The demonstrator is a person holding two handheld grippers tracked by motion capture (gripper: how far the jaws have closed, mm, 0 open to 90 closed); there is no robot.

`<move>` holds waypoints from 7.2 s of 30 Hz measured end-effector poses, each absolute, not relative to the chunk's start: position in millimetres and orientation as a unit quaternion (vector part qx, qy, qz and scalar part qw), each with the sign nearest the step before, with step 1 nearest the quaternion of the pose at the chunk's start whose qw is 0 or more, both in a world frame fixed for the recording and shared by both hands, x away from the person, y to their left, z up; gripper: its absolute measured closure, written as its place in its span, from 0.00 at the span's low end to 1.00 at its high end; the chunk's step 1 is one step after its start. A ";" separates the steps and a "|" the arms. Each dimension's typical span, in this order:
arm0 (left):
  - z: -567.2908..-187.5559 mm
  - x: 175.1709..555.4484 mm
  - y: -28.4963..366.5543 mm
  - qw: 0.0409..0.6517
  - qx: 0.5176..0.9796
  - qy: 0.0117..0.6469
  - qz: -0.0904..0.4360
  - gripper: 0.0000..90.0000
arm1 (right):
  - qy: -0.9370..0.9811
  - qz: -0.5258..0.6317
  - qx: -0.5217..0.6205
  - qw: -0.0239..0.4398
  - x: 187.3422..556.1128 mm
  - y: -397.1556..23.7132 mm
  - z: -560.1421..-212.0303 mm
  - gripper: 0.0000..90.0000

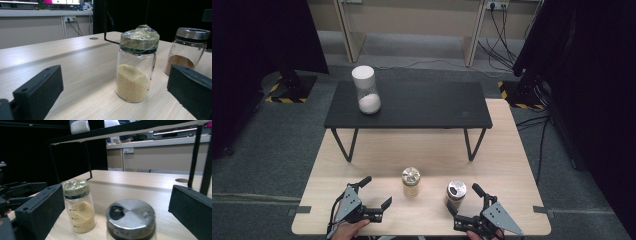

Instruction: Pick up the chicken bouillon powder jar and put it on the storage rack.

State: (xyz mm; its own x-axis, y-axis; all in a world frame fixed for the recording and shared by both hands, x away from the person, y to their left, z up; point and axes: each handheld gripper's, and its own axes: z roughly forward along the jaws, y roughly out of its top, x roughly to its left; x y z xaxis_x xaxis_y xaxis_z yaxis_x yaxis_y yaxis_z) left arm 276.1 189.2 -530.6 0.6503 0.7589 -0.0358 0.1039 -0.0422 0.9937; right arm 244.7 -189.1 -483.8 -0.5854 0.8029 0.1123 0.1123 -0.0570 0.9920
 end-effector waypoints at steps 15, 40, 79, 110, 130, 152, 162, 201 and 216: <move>-531.0 276.4 189.0 0.611 0.672 0.322 0.266 0.00 | 0.649 0.633 0.335 0.257 236.8 -166.6 -484.9 0.01; -531.7 276.6 188.1 0.611 0.674 0.322 0.262 0.00 | 0.688 0.624 0.300 0.219 237.6 -120.4 -498.5 0.01; -530.9 276.1 188.2 0.612 0.674 0.321 0.261 0.00 | 0.706 0.601 0.312 0.207 259.0 -81.9 -515.1 0.02; -530.6 276.5 189.3 0.613 0.672 0.324 0.260 0.00 | 0.704 0.582 0.341 0.221 281.1 -64.3 -522.2 0.05; -530.2 276.4 189.5 0.613 0.673 0.324 0.259 0.00 | 0.707 0.554 0.369 0.241 297.7 -55.5 -526.0 0.14; -530.0 276.2 189.4 0.614 0.672 0.322 0.257 0.00 | 0.708 0.542 0.375 0.252 309.1 -51.6 -528.0 0.27; -530.1 276.2 189.3 0.615 0.673 0.323 0.255 0.00 | 0.711 0.538 0.382 0.245 313.4 -50.1 -527.8 0.30; -530.3 276.1 189.0 0.615 0.674 0.322 0.251 0.00 | 0.717 0.564 0.331 0.241 298.9 -51.2 -475.6 0.34; -530.7 276.2 188.5 0.614 0.676 0.321 0.250 0.00 | 0.720 0.571 0.323 0.227 299.1 -56.1 -458.4 0.34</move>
State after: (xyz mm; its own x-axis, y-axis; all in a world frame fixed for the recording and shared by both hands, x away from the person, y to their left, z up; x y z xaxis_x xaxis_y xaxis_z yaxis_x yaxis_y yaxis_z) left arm 276.2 188.5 -530.7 0.6686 0.7414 -0.0570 0.1275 -0.0388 0.9911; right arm 299.1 -56.1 -458.4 -0.6891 0.7234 0.0426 0.2056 0.1388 0.9687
